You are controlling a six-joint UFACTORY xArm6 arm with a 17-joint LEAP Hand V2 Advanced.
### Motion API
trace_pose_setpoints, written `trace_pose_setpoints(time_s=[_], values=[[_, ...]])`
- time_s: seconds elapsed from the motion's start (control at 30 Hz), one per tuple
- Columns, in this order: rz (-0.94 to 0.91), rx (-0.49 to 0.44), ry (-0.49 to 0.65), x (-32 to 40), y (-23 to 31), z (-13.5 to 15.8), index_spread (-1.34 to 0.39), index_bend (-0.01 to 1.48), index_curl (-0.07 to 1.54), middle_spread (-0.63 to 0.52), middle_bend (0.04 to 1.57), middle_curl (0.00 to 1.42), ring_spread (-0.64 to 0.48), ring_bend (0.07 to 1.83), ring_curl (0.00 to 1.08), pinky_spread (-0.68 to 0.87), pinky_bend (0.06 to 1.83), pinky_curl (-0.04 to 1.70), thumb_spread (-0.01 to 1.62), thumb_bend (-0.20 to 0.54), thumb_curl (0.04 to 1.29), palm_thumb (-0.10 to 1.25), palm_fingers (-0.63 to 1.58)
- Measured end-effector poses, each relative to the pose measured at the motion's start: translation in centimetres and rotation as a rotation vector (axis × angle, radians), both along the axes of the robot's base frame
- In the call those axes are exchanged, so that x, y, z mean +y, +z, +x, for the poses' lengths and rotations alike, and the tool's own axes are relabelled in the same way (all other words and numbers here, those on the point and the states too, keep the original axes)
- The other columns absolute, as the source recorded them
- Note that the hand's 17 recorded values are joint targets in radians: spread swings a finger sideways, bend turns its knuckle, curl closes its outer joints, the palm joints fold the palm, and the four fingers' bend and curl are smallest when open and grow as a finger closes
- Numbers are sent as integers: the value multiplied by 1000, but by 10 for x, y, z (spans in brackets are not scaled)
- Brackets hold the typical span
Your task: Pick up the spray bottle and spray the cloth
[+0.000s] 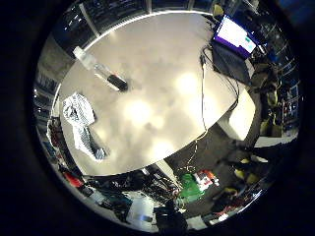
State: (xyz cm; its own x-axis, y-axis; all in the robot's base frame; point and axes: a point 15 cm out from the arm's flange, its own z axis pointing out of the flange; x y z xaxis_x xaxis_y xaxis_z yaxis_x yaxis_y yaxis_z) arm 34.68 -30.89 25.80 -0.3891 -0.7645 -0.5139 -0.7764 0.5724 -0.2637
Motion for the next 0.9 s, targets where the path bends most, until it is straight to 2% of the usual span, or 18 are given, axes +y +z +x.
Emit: trace_pose_setpoints(time_s=[0.3,0.57,0.9], values=[[134,-50,2,-11,-52,-4,-250,146,249,49,226,354,141,320,270,361,387,324,996,-27,280,408,114],[315,-179,24,-13,-77,23,-249,147,254,49,237,352,141,331,267,353,381,317,1002,-26,284,420,103],[395,-214,24,-24,-118,31,-238,149,258,55,238,347,130,336,263,351,376,311,1006,-24,288,443,105]])
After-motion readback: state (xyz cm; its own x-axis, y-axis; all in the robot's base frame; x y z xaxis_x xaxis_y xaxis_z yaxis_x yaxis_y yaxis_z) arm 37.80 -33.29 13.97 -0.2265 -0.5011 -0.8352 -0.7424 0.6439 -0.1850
